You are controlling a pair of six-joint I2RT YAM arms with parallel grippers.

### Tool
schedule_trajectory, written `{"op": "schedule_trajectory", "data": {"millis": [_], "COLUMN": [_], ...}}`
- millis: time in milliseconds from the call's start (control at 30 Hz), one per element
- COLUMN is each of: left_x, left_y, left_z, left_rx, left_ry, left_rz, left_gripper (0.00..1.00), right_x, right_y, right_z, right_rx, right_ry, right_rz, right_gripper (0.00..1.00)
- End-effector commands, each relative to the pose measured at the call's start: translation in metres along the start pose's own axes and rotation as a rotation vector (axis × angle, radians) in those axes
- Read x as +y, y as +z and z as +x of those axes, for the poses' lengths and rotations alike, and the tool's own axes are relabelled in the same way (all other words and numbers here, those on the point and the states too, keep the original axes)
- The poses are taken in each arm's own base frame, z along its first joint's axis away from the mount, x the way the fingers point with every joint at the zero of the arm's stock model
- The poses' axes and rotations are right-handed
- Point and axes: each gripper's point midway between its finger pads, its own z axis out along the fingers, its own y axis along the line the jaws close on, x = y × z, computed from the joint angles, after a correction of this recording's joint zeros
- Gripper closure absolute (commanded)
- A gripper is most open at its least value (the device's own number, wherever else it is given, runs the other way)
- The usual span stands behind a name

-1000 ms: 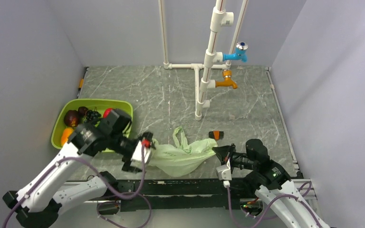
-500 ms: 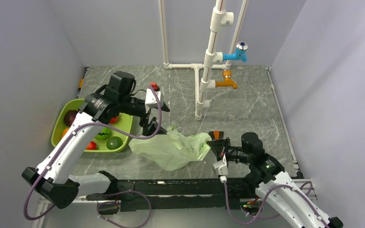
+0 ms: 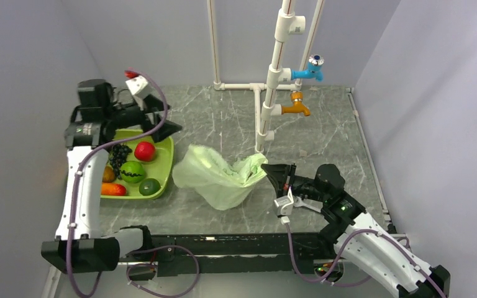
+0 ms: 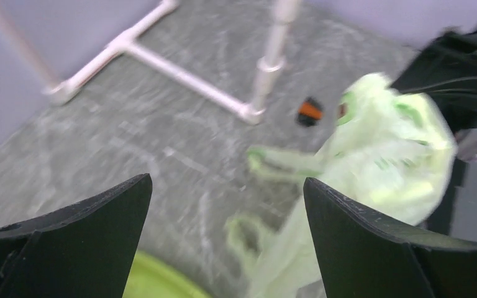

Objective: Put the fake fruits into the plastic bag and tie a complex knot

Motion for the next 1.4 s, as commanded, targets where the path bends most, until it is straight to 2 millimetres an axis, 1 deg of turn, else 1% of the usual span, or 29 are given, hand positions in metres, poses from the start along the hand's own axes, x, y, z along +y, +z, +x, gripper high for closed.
{"op": "schedule_trajectory", "data": {"millis": [0, 67, 100, 133, 167, 200, 300, 333, 400, 433, 500, 533, 600, 667, 733, 767, 800, 833, 867, 900, 933, 967, 1033, 1100, 1167, 1233, 1267, 1300, 1367], "left_x": [0.008, 0.016, 0.016, 0.009, -0.004, -0.024, -0.078, -0.085, -0.104, -0.114, -0.134, -0.141, -0.156, -0.166, -0.169, -0.170, -0.172, -0.174, -0.176, -0.175, -0.171, -0.166, -0.153, -0.138, -0.127, -0.118, -0.113, -0.110, -0.105], "left_y": [-0.048, -0.058, -0.059, -0.057, -0.053, -0.037, 0.004, 0.020, 0.044, 0.055, 0.073, 0.084, 0.098, 0.107, 0.115, 0.118, 0.119, 0.119, 0.117, 0.115, 0.111, 0.106, 0.091, 0.073, 0.063, 0.057, 0.054, 0.051, 0.047], "left_z": [0.000, 0.011, 0.014, 0.015, 0.013, 0.012, 0.020, 0.014, 0.016, 0.020, 0.022, 0.027, 0.034, 0.044, 0.055, 0.060, 0.063, 0.065, 0.070, 0.072, 0.075, 0.074, 0.067, 0.057, 0.046, 0.033, 0.027, 0.020, 0.014], "left_rx": [-0.001, 0.042, 0.050, 0.042, 0.029, 0.037, 0.075, 0.037, -0.003, -0.003, 0.017, 0.038, 0.066, 0.075, 0.081, 0.086, 0.086, 0.092, 0.120, 0.142, 0.167, 0.169, 0.120, 0.038, -0.018, -0.051, -0.061, -0.071, -0.068], "left_ry": [0.141, 0.179, 0.189, 0.218, 0.244, 0.263, 0.337, 0.363, 0.338, 0.332, 0.335, 0.315, 0.267, 0.250, 0.263, 0.260, 0.252, 0.246, 0.236, 0.239, 0.241, 0.244, 0.219, 0.209, 0.220, 0.246, 0.246, 0.244, 0.260], "left_rz": [-0.123, -0.159, -0.154, -0.105, -0.037, 0.057, 0.277, 0.305, 0.360, 0.396, 0.474, 0.519, 0.573, 0.596, 0.584, 0.579, 0.588, 0.600, 0.608, 0.607, 0.593, 0.578, 0.537, 0.456, 0.371, 0.303, 0.277, 0.261, 0.224], "left_gripper": [0.01, 0.00, 0.01, 0.01, 0.01, 0.01, 0.01, 0.01, 0.01, 0.01, 0.00, 0.01, 0.01, 0.01, 0.01, 0.03, 0.09, 0.25, 0.49, 0.77, 0.97, 1.00, 1.00, 1.00, 1.00, 1.00, 1.00, 1.00, 1.00], "right_x": [-0.004, 0.002, 0.005, 0.008, 0.007, 0.006, 0.002, -0.002, -0.009, -0.013, -0.017, -0.018, -0.020, -0.021, -0.024, -0.025, -0.026, -0.029, -0.030, -0.032, -0.032, -0.031, -0.022, -0.007, 0.006, 0.014, 0.016, 0.011, -0.001], "right_y": [-0.007, -0.008, -0.007, -0.005, -0.004, -0.001, 0.009, 0.012, 0.016, 0.018, 0.021, 0.022, 0.024, 0.025, 0.025, 0.026, 0.026, 0.026, 0.025, 0.024, 0.023, 0.020, 0.015, 0.007, 0.000, -0.003, -0.003, -0.003, -0.002], "right_z": [-0.009, -0.009, -0.008, -0.007, -0.008, -0.011, -0.015, -0.016, -0.020, -0.022, -0.027, -0.030, -0.035, -0.040, -0.047, -0.049, -0.051, -0.052, -0.052, -0.052, -0.050, -0.047, -0.039, -0.021, -0.006, 0.006, 0.011, 0.017, 0.030], "right_rx": [-0.018, -0.018, -0.018, -0.021, -0.032, -0.057, -0.107, -0.121, -0.150, -0.159, -0.181, -0.193, -0.211, -0.226, -0.241, -0.246, -0.248, -0.240, -0.237, -0.226, -0.211, -0.188, -0.134, -0.048, 0.015, 0.056, 0.077, 0.109, 0.178], "right_ry": [-0.034, -0.034, -0.030, -0.030, -0.035, -0.039, -0.045, -0.054, -0.079, -0.095, -0.118, -0.124, -0.129, -0.139, -0.147, -0.143, -0.140, -0.134, -0.130, -0.128, -0.125, -0.123, -0.102, -0.079, -0.068, -0.058, -0.051, -0.032, 0.049], "right_rz": [0.024, 0.013, 0.005, 0.002, 0.008, 0.011, 0.015, 0.026, 0.047, 0.058, 0.068, 0.067, 0.067, 0.076, 0.092, 0.098, 0.104, 0.111, 0.119, 0.128, 0.132, 0.128, 0.106, 0.078, 0.066, 0.071, 0.070, 0.079, 0.090], "right_gripper": [1.00, 1.00, 1.00, 1.00, 1.00, 1.00, 1.00, 1.00, 1.00, 1.00, 1.00, 1.00, 1.00, 1.00, 0.99, 0.97, 0.96, 0.94, 0.93, 0.93, 0.93, 0.94, 0.99, 1.00, 1.00, 1.00, 0.93, 0.82, 0.37]}}
